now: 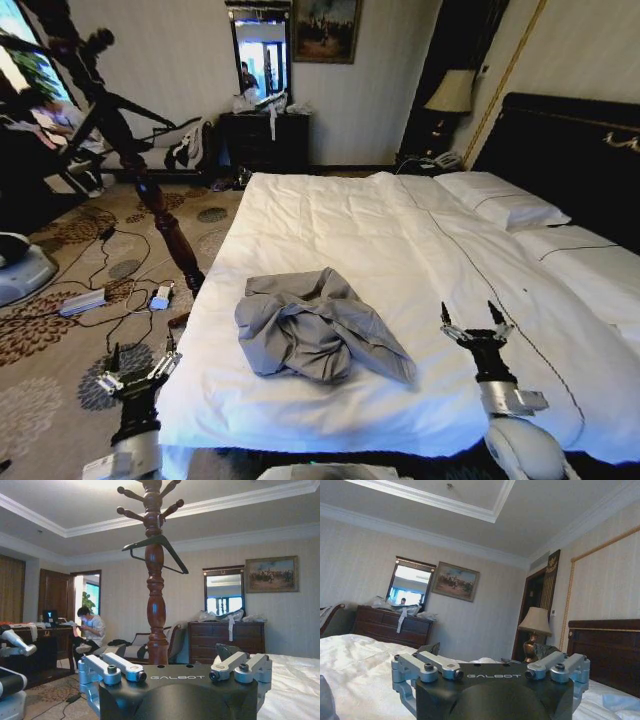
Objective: Pick up the clothes from the bed and hang them on the clothes hanger.
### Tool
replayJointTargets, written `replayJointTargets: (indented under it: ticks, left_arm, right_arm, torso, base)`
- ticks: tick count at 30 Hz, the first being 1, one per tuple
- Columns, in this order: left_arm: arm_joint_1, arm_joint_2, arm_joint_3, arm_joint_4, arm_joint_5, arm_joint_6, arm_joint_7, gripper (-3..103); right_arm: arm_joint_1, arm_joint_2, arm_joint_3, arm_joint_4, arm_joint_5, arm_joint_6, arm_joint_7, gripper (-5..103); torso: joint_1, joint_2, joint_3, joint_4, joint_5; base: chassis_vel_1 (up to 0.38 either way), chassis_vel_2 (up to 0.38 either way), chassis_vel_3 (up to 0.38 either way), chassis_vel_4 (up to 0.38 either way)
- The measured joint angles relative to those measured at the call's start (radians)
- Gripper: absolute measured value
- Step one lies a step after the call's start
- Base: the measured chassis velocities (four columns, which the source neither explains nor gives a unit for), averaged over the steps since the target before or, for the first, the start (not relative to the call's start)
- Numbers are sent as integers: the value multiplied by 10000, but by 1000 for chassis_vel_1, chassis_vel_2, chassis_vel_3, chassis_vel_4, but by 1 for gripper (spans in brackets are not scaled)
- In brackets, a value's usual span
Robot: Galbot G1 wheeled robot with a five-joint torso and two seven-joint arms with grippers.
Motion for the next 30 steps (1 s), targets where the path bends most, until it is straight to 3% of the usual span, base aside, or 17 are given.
replayJointTargets:
  ticks: [15, 25, 30]
  left_arm:
    - [188, 115, 230, -254, -164, -150, 15, 100]
    - [304, 52, 334, -641, 148, -88, 45, 100]
    - [173, 112, 95, -23, -20, 77, -281, 100]
  right_arm:
    - [10, -221, 185, 680, 704, -585, 206, 100]
    - [136, 434, -54, 1062, 1647, -1082, 304, 100]
    - [475, -97, -355, 798, 2117, -1527, 380, 100]
  torso:
    - [0, -1, 0, 1, 0]
    - [0, 0, 0, 0, 0]
    - [0, 0, 0, -3, 1]
  base:
    - [0, 0, 0, 0]
    - [0, 0, 0, 0]
    - [0, 0, 0, 0]
